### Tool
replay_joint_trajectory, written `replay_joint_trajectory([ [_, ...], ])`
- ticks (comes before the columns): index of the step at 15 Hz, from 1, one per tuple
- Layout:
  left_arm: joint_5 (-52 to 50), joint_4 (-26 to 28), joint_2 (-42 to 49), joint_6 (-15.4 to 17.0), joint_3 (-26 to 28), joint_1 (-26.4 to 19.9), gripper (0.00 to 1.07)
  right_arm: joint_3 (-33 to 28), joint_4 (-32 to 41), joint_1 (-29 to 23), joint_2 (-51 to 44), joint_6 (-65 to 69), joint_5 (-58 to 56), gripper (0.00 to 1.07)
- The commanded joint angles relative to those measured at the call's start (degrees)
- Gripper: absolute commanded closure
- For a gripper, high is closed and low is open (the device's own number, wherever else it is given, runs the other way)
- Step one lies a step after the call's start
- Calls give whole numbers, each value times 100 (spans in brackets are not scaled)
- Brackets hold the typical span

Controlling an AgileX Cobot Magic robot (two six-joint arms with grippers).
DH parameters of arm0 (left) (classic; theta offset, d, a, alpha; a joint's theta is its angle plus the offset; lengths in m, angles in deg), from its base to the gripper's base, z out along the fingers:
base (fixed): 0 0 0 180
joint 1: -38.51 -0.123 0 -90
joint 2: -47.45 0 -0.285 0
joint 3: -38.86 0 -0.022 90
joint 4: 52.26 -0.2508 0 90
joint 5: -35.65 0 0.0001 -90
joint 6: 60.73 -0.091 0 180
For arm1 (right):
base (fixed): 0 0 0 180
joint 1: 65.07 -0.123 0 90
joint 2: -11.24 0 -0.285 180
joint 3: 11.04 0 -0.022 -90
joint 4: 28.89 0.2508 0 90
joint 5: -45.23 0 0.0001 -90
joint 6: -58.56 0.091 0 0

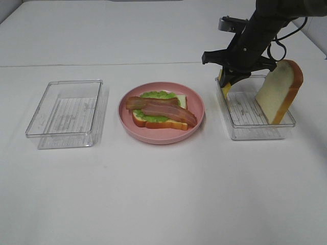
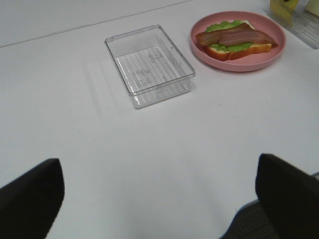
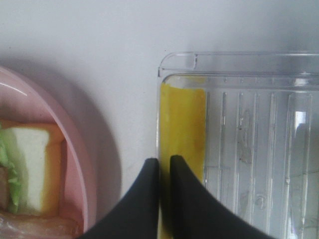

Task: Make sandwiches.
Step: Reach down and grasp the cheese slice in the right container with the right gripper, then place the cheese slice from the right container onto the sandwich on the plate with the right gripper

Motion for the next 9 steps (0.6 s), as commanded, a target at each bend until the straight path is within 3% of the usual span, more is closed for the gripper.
replay_joint_trajectory([
  [1,-46,23,46,6,-6,-6,7,23,-34,11,6,-17,-46,107],
  [7,-46,23,46,6,-6,-6,7,23,63,6,-619,-23,-235,107],
  [9,-46,23,46,6,-6,-6,7,23,561,0,-877,-166,-355,107],
])
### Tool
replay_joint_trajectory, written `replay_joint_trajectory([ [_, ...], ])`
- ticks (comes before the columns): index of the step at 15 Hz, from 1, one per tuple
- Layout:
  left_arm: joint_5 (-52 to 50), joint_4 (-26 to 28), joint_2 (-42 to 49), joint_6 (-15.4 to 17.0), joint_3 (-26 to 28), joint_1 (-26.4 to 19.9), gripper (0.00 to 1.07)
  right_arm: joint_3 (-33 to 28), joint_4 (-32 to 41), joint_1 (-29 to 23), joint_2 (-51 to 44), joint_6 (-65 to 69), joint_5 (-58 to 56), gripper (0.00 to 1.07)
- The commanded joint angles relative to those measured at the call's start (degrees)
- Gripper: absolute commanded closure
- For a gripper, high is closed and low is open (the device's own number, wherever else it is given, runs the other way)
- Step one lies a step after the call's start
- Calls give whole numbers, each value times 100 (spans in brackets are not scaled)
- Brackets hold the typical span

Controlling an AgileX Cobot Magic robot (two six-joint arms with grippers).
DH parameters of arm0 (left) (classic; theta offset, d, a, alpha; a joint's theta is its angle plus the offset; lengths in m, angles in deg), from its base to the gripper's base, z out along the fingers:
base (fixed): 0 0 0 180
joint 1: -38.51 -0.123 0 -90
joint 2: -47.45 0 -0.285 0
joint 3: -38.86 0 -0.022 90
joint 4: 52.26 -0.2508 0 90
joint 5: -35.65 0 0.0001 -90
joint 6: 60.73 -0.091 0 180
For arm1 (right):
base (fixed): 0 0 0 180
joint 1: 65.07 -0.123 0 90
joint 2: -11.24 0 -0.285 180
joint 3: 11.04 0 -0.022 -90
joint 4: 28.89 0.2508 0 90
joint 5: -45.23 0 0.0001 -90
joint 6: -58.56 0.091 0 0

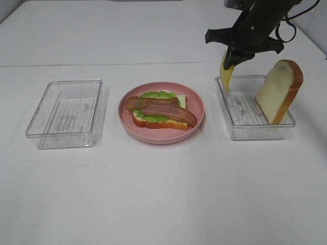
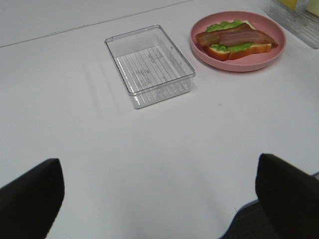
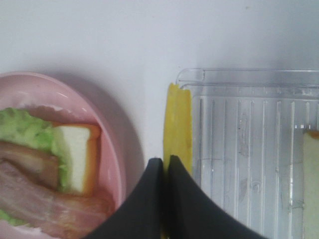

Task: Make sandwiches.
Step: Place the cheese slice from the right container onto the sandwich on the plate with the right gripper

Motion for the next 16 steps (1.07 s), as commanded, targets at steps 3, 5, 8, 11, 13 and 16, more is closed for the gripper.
replay_joint_trajectory([
  [3,-46,23,46,6,-6,-6,7,23,1467,-97,-315,-733,-178,107],
  [5,-46,23,46,6,-6,-6,7,11,2137,-350,-218,-1180,-201,107],
  [8,-46,23,46,6,-6,-6,7,11,2882,-882,23,-1455,-97,107],
  [11,-46,23,46,6,-6,-6,7,11,3329,-1192,338,-1518,-34,107],
  [13,-46,23,46,6,-6,-6,7,11,3443,-1192,493,-1518,23,107],
  [16,-46,23,46,6,-6,-6,7,11,3157,-1186,613,-1398,309,107],
])
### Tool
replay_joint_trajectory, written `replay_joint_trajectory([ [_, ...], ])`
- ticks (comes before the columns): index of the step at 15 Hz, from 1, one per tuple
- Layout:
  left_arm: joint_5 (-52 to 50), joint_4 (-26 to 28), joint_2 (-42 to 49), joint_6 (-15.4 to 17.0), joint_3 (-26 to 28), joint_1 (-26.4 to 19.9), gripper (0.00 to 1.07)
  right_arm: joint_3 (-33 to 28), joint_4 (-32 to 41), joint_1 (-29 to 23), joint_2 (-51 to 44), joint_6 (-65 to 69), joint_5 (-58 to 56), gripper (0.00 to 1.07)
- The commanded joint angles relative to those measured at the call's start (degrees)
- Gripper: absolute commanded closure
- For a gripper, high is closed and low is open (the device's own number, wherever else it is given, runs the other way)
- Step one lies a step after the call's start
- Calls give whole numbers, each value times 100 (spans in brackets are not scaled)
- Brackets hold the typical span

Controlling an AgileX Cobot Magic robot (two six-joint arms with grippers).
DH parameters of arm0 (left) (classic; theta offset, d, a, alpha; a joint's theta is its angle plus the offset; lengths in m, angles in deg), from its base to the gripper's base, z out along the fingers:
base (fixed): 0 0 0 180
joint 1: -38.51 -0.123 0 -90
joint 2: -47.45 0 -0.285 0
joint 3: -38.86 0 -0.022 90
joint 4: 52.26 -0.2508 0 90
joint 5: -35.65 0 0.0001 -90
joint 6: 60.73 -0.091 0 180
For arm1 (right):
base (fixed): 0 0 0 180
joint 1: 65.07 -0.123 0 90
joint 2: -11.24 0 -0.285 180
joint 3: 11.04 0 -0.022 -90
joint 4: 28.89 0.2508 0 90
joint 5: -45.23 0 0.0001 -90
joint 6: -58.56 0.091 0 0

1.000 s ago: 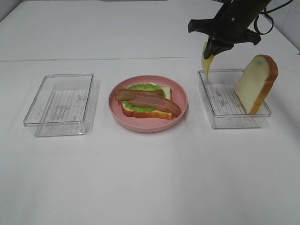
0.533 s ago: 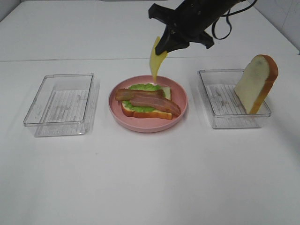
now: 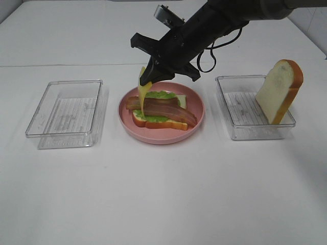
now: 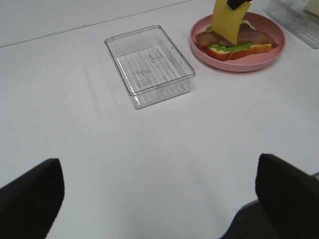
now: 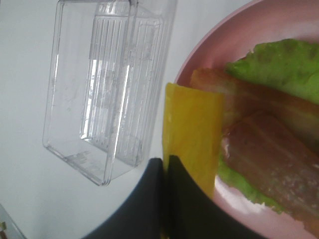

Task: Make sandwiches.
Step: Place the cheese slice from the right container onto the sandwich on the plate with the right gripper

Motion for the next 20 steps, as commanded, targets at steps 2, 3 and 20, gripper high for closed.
replay_joint_trajectory([
  [2,-46,23,46,6,-6,-6,7,11,-556,6,11,510,195,107],
  [3,-46,23,46,6,-6,-6,7,11,-710,6,11,647,201,107],
  [20,-46,23,46,6,-6,-6,7,17,-2590,74,-258,1713,-350,35],
])
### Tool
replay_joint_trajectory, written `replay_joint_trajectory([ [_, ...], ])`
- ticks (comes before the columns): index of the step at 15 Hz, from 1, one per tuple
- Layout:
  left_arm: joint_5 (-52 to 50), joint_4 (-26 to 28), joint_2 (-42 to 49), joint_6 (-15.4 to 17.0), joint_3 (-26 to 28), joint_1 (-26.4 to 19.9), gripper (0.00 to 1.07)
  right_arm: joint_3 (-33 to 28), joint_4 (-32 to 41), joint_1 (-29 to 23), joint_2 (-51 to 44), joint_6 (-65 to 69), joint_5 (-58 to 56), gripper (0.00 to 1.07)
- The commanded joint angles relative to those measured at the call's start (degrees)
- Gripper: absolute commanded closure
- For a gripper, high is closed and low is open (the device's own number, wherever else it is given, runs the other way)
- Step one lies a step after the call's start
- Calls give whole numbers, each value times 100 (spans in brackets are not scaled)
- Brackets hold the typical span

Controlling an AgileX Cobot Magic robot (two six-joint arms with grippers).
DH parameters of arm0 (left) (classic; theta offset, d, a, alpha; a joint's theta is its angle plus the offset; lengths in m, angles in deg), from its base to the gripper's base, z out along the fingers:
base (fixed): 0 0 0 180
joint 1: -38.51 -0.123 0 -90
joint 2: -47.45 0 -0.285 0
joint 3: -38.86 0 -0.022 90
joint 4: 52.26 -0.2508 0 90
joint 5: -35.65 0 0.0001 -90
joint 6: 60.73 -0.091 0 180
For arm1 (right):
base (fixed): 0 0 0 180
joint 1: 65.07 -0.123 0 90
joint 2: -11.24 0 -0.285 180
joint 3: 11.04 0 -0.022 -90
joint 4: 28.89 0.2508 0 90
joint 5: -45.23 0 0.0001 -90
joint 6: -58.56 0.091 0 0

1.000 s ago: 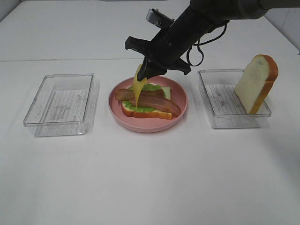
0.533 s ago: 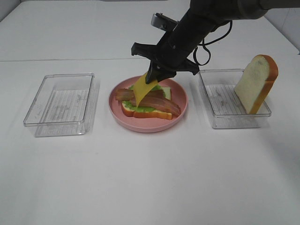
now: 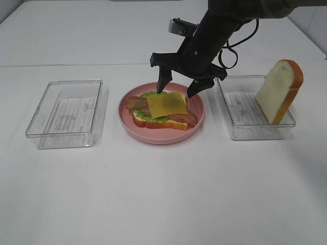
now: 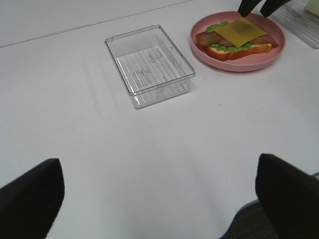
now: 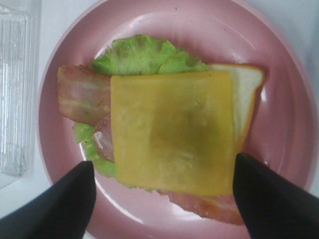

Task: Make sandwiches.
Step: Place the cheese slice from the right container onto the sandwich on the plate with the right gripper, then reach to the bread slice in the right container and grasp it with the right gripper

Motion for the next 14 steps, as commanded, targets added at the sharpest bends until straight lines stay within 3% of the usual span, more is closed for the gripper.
replay_joint_trajectory([
  [1,-46,23,46,6,-6,-6,7,17,-97,149,-264,57,-252,35],
  [6,-46,23,46,6,-6,-6,7,315,-258,1026,-911,-23,-1129,35],
  [11,-46,23,46,6,-6,-6,7,453,-963,1931,-1157,-23,-1919,35],
  [14,-46,23,46,6,-6,-6,7,453,-1358,2194,-1157,-23,-2252,35],
])
